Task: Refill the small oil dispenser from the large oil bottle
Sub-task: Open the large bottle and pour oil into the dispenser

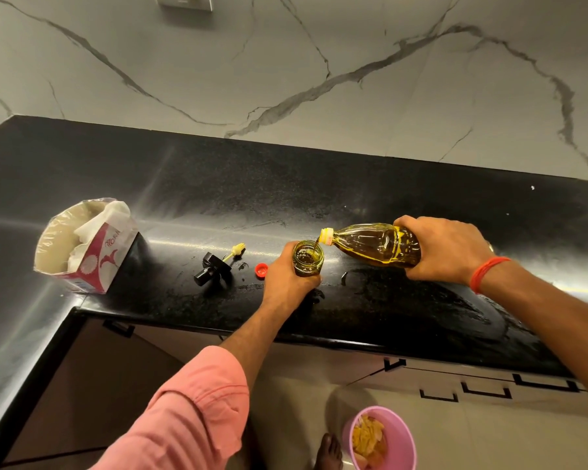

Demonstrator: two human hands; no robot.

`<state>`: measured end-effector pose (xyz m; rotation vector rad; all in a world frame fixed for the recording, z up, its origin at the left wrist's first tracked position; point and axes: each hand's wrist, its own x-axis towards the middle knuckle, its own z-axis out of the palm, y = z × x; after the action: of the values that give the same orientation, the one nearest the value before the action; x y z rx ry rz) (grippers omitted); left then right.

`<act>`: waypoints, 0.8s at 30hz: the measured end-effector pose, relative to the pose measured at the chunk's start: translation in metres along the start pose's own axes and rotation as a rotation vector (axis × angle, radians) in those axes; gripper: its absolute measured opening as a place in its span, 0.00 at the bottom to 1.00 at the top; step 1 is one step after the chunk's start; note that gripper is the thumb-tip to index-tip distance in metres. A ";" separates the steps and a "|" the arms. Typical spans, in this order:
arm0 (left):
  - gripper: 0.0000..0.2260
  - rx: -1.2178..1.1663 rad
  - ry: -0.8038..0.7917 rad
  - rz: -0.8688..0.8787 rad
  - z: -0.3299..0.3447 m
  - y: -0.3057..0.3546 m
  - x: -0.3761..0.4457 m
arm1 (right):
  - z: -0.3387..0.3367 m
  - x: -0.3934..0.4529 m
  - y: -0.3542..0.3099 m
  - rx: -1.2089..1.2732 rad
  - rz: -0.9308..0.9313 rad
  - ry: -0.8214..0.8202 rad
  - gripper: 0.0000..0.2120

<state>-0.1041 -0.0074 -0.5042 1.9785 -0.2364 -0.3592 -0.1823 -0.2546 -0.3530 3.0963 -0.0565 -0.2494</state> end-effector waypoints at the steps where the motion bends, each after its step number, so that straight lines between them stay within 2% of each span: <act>1: 0.28 -0.001 0.000 0.001 0.000 0.000 0.000 | 0.000 0.000 0.000 0.000 -0.001 0.000 0.35; 24: 0.28 -0.021 0.002 -0.001 0.001 0.000 0.000 | 0.001 0.003 -0.003 0.002 -0.005 -0.007 0.36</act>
<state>-0.1041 -0.0079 -0.5045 1.9578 -0.2291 -0.3586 -0.1794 -0.2520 -0.3541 3.0976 -0.0496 -0.2607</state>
